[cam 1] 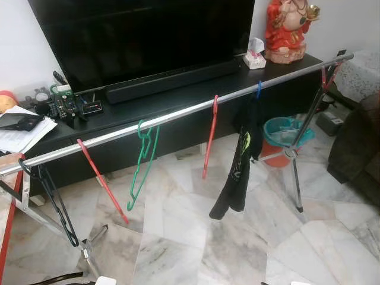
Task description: Hang hanger
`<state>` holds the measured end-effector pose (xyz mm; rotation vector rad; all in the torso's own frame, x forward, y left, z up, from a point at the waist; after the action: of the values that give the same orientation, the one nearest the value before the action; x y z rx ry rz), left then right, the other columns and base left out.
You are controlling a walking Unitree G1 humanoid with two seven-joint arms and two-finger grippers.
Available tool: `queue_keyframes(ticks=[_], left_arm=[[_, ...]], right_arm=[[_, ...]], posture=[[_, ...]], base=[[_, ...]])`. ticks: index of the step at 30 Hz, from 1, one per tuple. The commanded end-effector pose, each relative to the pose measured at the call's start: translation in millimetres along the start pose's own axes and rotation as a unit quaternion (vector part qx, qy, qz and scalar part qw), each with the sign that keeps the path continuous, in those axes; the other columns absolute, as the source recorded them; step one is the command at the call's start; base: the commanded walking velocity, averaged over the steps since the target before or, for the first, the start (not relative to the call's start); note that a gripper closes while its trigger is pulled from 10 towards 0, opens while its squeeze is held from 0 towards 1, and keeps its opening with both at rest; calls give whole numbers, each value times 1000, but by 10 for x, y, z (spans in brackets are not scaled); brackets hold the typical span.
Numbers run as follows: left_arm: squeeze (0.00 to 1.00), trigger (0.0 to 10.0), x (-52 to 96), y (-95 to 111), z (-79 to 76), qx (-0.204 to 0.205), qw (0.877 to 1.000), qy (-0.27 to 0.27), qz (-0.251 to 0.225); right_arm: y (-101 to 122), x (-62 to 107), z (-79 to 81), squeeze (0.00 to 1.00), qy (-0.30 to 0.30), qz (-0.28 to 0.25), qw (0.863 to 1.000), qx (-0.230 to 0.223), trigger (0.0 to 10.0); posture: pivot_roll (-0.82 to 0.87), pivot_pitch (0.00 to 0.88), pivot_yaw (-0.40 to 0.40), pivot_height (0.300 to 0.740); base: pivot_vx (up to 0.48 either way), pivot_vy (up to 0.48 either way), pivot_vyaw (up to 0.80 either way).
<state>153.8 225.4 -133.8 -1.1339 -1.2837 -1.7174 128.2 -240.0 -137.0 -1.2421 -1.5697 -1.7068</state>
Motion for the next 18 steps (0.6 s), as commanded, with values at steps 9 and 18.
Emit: queue_keyframes(ticks=[9, 18], left_arm=[[0, 10000, 5, -4, 33, -5, 1000, 0, 2], [0, 10000, 0, 64, 22, -41, 999, -4, -3]], right_arm=[[-57, 8, 16, 0, 2, 9, 1000, -2, 10000], [-68, 10, 16, 0, 2, 11, 1000, -4, 10000]], posture=[[-193, 0, 63, 740], [-196, 0, 64, 740]], base=[[0, 0, 0], [0, -60, 0]])
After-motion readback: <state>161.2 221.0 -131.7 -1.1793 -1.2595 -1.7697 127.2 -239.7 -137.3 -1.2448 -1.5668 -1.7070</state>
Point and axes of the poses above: a point about 5 cm out from each wrist's last joint towards the gripper, its own x axis pointing back from the gripper into the wrist, its own y axis along the axis of the wrist's last joint, z = x × y, the point moved 4 cm from there along -x, pointing out of the wrist towards the gripper, and after that the axes turned 5 degrees about -x, right-handed, at the moved point
